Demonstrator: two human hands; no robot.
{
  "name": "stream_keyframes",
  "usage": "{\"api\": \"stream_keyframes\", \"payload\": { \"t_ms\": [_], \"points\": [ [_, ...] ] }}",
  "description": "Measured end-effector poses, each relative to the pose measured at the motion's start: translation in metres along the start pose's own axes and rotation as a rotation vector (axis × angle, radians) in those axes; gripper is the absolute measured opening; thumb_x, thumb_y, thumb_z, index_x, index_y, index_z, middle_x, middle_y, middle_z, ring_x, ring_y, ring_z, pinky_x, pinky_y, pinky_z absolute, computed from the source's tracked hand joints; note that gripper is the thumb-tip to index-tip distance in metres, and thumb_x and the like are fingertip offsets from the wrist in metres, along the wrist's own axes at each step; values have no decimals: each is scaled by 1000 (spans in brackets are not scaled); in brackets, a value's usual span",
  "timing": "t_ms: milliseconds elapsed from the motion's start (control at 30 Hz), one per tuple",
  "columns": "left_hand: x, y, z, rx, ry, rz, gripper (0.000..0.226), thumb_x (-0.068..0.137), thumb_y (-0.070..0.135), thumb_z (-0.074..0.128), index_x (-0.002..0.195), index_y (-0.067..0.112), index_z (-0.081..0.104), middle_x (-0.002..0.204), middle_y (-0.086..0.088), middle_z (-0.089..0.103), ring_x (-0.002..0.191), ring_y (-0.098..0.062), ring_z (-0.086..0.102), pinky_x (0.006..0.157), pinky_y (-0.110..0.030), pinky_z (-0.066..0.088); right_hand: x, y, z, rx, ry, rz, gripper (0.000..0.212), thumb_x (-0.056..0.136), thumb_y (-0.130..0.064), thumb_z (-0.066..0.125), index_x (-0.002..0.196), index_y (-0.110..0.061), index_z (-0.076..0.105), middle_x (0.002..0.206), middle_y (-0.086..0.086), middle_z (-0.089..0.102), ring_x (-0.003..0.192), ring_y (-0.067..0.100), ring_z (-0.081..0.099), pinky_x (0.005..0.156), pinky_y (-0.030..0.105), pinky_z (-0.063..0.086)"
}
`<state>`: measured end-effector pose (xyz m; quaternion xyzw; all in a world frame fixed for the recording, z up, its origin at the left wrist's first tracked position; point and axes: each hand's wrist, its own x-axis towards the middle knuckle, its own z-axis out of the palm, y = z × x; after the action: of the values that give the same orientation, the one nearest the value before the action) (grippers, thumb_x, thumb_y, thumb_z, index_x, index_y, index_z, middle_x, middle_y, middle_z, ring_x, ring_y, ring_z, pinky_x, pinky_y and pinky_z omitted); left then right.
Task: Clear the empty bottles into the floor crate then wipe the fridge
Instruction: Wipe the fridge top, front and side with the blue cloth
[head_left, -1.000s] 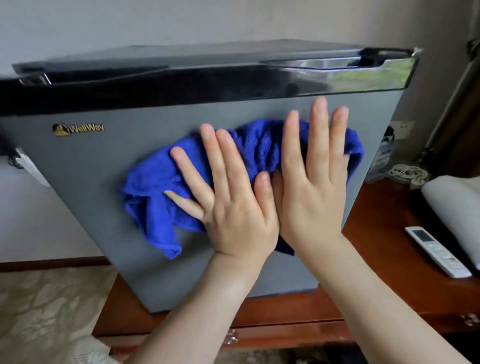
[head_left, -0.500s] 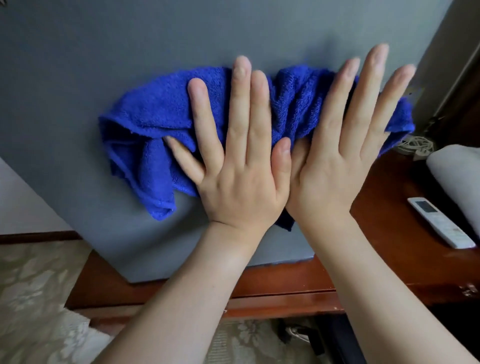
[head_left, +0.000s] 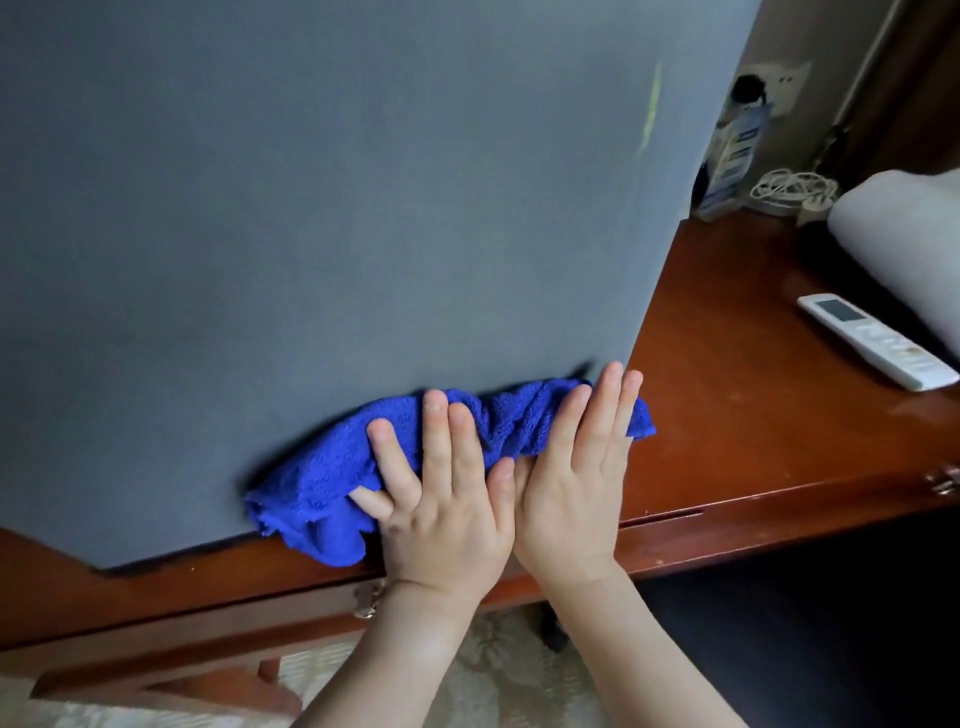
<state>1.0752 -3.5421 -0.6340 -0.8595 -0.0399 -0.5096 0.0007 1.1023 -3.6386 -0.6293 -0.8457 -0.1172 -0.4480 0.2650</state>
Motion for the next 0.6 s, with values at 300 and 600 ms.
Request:
{"api": "stream_keyframes", "payload": {
  "t_ms": [300,600],
  "points": [
    [64,-3,-26,56,55,100,66,105,40,26,159,13,-1,167,0,-12,153,-31,-14,111,-52,-26,50,-11,-29,61,-1,-30,53,104,-26,21,152,-11,6,156,25,9,153,29,-8,123,38,4],
    [245,35,-111,-57,84,5,67,106,43,24,158,14,-6,167,-3,-4,152,-32,-9,110,-64,-9,238,-65,-127,168,122,-84,66,90,-6,43,149,11,18,156,32,18,147,45,17,124,41,12]
  ]
}}
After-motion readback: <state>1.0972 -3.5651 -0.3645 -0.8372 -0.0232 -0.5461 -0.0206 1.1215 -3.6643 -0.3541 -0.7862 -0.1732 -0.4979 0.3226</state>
